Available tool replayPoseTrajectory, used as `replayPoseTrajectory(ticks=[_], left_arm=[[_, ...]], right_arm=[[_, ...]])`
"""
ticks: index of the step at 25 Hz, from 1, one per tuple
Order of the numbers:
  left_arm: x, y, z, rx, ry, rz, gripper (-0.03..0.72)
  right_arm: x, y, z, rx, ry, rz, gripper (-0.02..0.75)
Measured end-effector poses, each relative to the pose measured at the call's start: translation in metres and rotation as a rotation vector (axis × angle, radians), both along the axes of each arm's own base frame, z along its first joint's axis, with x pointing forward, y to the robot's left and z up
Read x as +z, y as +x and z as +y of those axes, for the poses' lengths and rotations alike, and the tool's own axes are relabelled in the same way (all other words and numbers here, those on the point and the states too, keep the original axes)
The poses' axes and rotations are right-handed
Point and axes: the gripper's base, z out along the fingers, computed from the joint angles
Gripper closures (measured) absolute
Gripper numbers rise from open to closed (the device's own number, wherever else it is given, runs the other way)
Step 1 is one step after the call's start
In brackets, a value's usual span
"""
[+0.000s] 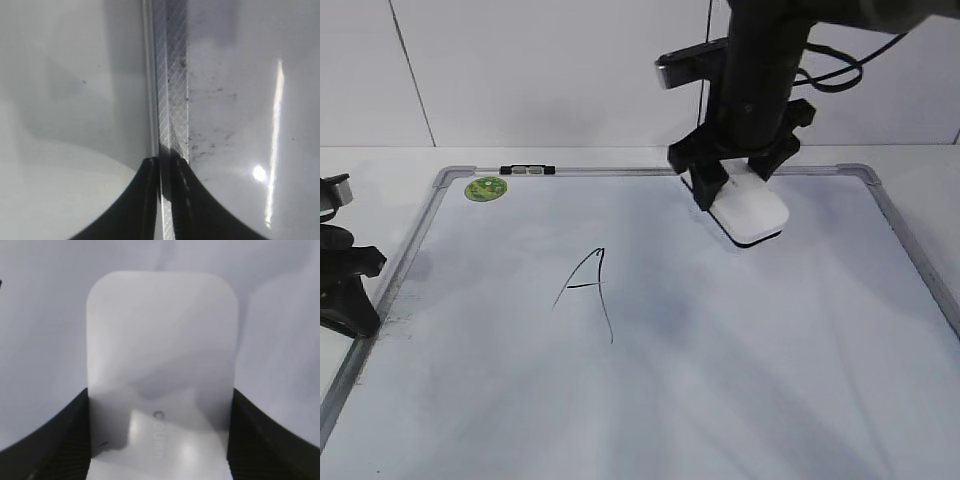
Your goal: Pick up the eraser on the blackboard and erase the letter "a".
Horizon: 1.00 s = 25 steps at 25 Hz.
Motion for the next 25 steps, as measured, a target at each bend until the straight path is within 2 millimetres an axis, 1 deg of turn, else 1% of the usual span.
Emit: replayPoseTrajectory(ticks=[3,8,10,12,14,17,20,22,25], left_arm=[[0.0,0.0,0.0,0.0,0.0,0.0,0.638],[0.0,0.0,0.0,-0.001,0.001,0.0,0.638],[0.0,0.0,0.0,-0.001,0.001,0.0,0.638],[0.0,0.0,0.0,-0.001,0.001,0.0,0.638],[0.0,0.0,0.0,-0.002,0.003,0.0,0.637],[0.0,0.0,0.0,-0.002,0.003,0.0,0.635],[0.0,0.0,0.0,-0.002,0.003,0.0,0.634],[0.0,0.0,0.0,-0.002,0.003,0.0,0.634],[0.0,0.0,0.0,-0.002,0.003,0.0,0.633]], right_arm=[[0.008,0.008,-0.024,-0.063,0.007,-0.018,0.194],[0.026,0.018,-0.073,-0.176,0.016,-0.057,0.194],[0.032,0.017,-0.092,-0.217,0.016,-0.067,0.194],[0.033,0.014,-0.107,-0.251,0.008,-0.06,0.194],[0.03,0.007,-0.116,-0.272,-0.002,-0.036,0.194],[0.02,-0.01,-0.126,-0.302,-0.016,0.022,0.194],[0.005,-0.028,-0.134,-0.322,-0.021,0.065,0.194],[-0.01,-0.039,-0.14,-0.338,-0.016,0.098,0.194],[-0.027,-0.047,-0.153,-0.374,-0.005,0.122,0.194]])
